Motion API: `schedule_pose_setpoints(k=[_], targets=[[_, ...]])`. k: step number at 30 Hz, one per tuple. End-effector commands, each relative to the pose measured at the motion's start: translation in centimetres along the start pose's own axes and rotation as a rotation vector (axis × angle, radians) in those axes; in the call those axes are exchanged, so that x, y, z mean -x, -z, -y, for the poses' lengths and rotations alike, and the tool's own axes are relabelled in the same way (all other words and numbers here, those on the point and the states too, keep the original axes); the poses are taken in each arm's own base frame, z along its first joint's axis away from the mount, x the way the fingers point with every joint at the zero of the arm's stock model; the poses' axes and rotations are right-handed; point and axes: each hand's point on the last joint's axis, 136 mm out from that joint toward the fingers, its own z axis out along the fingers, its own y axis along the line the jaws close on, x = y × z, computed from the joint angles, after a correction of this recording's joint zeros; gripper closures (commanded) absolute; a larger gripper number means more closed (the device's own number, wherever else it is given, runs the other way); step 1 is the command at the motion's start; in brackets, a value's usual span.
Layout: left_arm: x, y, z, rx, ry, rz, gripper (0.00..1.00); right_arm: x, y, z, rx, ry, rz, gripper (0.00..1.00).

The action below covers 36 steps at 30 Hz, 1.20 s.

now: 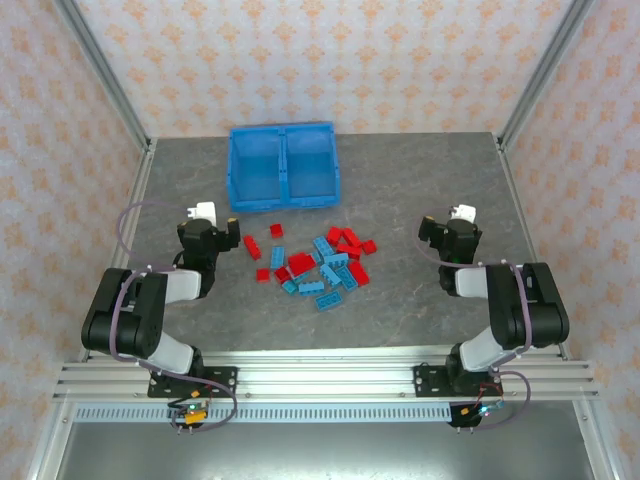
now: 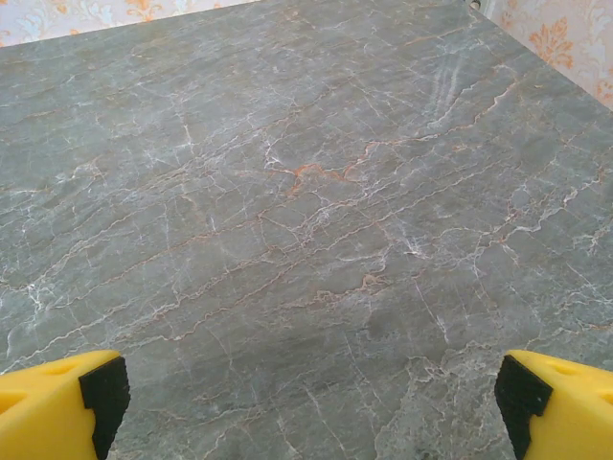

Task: Sort the legos into containers by color

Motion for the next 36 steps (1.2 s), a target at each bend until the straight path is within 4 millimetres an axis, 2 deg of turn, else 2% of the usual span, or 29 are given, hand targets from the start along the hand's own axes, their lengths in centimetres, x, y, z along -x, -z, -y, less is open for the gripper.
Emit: schedule_pose_setpoints(k=[1, 17, 20, 23, 26, 28, 30, 36], targets=[[1.0, 0.0, -0.1, 0.01, -0.007, 0.037, 0.0, 1.2, 0.1, -0.2, 0.014, 0.0, 0.031, 0.01], [1.0, 0.0, -0.1, 0.009, -0.007, 0.037, 0.0, 1.1, 0.1, -0.2, 0.012, -0.001, 0.029, 0.01], [1.0, 0.0, -0.1, 0.01, -0.006, 0.038, 0.0, 2.4, 0.7, -0.1, 0.004, -0.01, 0.046, 0.01], [0.9, 0.0, -0.1, 0.011, -0.007, 0.036, 0.0, 5.9, 3.5, 1.4, -0.09, -0.117, -0.011, 0.01], [0.9, 0.0, -0.1, 0.01, -0.006, 0.036, 0.0, 9.2, 7.8, 0.8, -0.053, -0.314, -0.058, 0.01], [1.0, 0.0, -0.1, 0.009, -0.006, 0.037, 0.0, 9.8, 10.9, 0.2, -0.036, -0.427, -0.165, 0.02], [0.9, 0.0, -0.1, 0.009, -0.006, 0.036, 0.0, 9.5, 13.4, -1.0, 0.014, -0.467, -0.287, 0.02], [1.0, 0.0, -0.2, 0.008, -0.004, 0.037, 0.0, 7.3, 19.0, -7.1, 0.255, -0.397, -0.616, 0.01]])
